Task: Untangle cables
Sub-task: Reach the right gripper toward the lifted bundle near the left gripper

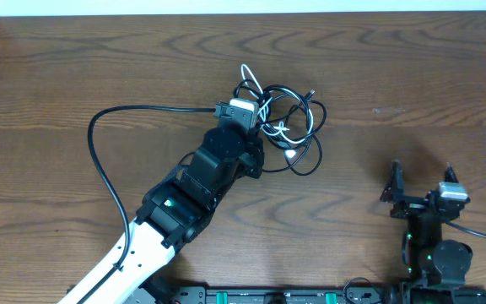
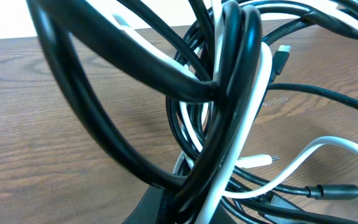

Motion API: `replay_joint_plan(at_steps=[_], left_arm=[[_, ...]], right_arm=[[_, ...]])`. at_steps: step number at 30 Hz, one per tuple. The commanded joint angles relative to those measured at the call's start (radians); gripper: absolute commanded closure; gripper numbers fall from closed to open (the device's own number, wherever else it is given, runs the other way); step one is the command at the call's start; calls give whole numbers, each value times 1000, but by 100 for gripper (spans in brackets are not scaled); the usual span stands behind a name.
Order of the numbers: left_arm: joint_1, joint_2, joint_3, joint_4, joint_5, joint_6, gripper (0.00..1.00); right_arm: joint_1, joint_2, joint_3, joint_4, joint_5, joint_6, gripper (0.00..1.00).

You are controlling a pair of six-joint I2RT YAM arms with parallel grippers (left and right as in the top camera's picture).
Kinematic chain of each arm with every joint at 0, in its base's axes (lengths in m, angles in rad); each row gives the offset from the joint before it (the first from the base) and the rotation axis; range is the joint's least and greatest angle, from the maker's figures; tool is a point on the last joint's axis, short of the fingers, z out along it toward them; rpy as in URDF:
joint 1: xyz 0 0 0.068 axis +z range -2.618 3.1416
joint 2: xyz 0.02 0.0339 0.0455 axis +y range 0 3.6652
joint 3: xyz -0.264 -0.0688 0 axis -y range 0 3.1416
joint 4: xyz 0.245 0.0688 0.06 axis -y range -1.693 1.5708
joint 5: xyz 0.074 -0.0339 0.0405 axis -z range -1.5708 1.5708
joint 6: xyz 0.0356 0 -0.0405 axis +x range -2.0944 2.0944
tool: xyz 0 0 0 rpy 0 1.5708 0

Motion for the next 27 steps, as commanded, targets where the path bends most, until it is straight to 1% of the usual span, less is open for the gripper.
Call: replay_joint_plan(at_steps=[1,3,5,9,14,18,20,21,27], left_arm=[[-2,-1,26,-2,-13,-10,92],[-2,-1,26,-5,-13,-10,93],[-2,-1,26,-4,-13,-10,93],[-2,-1,26,-5,-13,-10,93],[-2,-1,26,-8,-12,-10,93],[-2,-1,26,-19,-5,-9,93],[-2,-1,26,-26,-5,-4,93],[-2,-1,26,-34,-1,18,93],[-2,9,26,-53,71,162,92]], right_arm=[[3,-2,-1,73,-54,219,1],[3,-2,-1,106,-105,260,1],[3,-2,3,134,-173,262,1],[3,7,37,107,-207,259,1],[3,93,164,21,-272,204,1],[3,238,302,-62,-355,138,1],[3,336,383,-105,-428,105,1],[3,425,450,-128,-518,79,1],[3,689,629,-126,-877,58,1]])
